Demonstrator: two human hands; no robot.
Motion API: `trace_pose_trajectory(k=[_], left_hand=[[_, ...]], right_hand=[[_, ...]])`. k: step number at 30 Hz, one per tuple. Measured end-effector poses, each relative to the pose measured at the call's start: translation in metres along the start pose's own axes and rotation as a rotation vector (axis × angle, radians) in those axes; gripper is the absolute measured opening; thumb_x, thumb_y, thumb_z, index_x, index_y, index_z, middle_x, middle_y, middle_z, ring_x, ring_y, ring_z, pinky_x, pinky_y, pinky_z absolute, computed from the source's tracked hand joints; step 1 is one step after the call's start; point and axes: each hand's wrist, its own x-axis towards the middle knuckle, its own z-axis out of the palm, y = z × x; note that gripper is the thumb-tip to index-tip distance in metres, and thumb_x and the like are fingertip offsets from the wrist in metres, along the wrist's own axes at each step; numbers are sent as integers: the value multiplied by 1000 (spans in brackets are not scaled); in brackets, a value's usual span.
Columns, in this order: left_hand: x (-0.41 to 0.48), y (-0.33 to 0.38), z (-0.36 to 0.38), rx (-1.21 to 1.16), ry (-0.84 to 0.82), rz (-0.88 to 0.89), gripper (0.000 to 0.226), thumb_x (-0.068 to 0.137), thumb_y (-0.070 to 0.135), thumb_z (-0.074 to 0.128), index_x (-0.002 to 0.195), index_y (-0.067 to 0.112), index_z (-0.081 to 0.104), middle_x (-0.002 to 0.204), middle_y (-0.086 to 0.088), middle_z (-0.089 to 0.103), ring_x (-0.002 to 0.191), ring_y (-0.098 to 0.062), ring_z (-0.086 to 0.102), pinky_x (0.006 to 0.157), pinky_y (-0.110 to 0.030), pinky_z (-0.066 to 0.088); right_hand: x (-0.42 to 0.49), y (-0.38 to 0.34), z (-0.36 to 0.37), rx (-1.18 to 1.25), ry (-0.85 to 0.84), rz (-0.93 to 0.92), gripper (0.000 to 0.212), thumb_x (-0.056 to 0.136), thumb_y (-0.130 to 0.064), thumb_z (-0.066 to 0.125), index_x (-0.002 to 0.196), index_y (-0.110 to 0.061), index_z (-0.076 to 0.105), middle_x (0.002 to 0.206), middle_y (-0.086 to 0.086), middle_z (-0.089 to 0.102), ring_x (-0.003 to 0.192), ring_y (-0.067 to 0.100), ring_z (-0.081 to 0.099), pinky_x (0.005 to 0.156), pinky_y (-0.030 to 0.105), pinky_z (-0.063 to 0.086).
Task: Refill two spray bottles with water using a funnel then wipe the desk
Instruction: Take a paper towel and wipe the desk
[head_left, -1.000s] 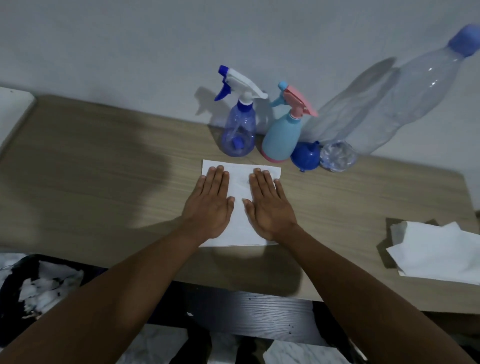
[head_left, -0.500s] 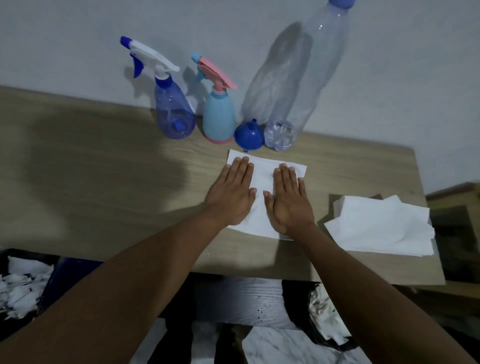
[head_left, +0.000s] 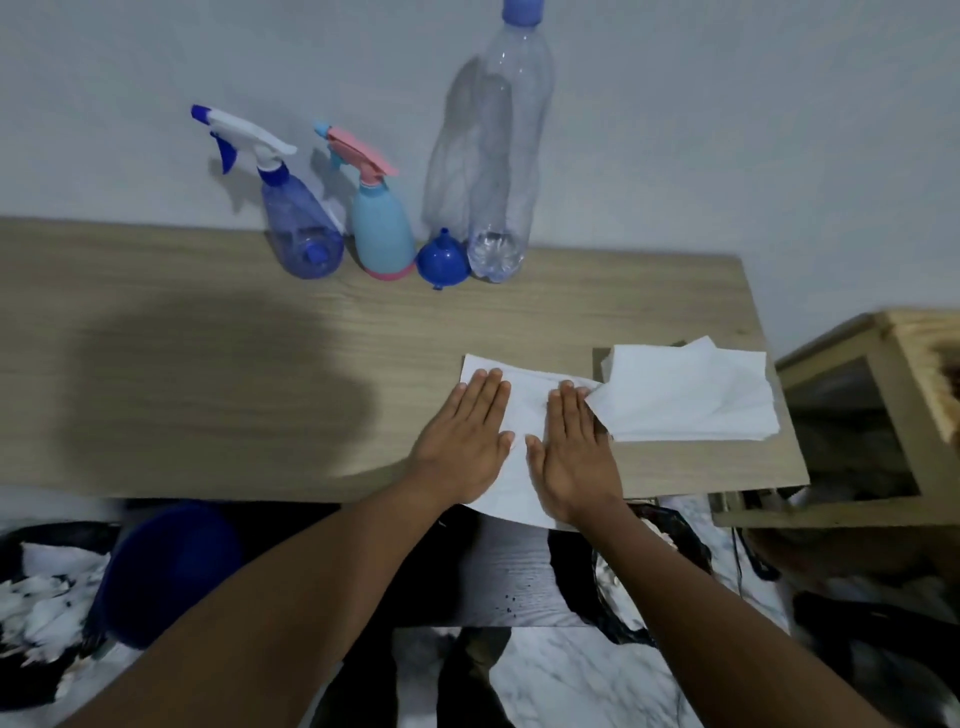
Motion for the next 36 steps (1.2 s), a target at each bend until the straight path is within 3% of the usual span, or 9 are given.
trace_pose_trajectory(k=[8,13,17,20,24,27,32,34,36], left_hand=[[-54,-24,6,-50,4,-77,66,103,43,13,155,4,14,164,-14,8,153,-26,7,124,-43,12],[-87,-78,1,-40,1,-92,65,103,42,18,154,3,21,163,-15,16,152,-27,15,123,-43,16],[-115,-139,-6,-32,6,-95,64,102,41,23,152,2,28,161,-15,24,150,-27,23,118,-41,14],[-133,-182,-9,-48,4,-107,65,102,43,20,154,4,23,162,-13,20,151,-26,18,121,-41,12],[-153,-233,-14,-42,-4,-132,67,102,45,14,155,5,17,164,-12,11,152,-25,11,123,-41,11],[-166,-272,-17,0,-8,-155,67,103,46,15,154,3,20,163,-14,15,151,-28,15,121,-44,12],[-172,-305,-21,-23,-69,-146,69,102,49,15,155,5,19,163,-13,15,151,-26,14,121,-43,9],[-172,-305,-21,-13,-76,-148,68,101,48,19,153,3,27,161,-14,23,149,-27,23,119,-45,15],[-173,-305,-21,-29,-80,-140,67,102,47,21,150,3,34,158,-15,32,147,-27,30,117,-46,21]], right_hand=[[-16,-41,7,-104,-70,-95,75,101,-51,6,158,-2,3,167,15,-6,154,29,-10,124,48,-5],[-16,-102,15,-88,-82,-120,74,102,-50,7,158,-2,6,166,15,-4,154,30,-8,125,51,1],[-8,-168,25,-70,-77,-114,73,102,-49,13,157,-1,18,166,17,8,154,32,4,124,52,8],[3,-213,35,-68,-69,-115,72,102,-49,16,155,0,23,165,19,15,154,33,12,122,52,8],[16,-261,42,-50,-67,-120,75,101,-51,14,157,-2,14,166,17,7,155,32,2,124,53,3],[25,-286,45,-24,-56,-86,76,100,-52,13,157,0,14,166,18,9,154,34,3,124,55,5],[42,-315,49,-27,-102,-198,76,98,-50,6,158,-4,9,167,14,1,155,30,0,124,49,-4],[45,-322,50,-22,-89,-213,72,100,-47,13,156,-3,15,166,13,10,154,30,10,122,48,0],[47,-321,50,17,-97,-243,72,99,-48,10,158,-6,6,167,9,2,155,25,1,124,47,-3]])
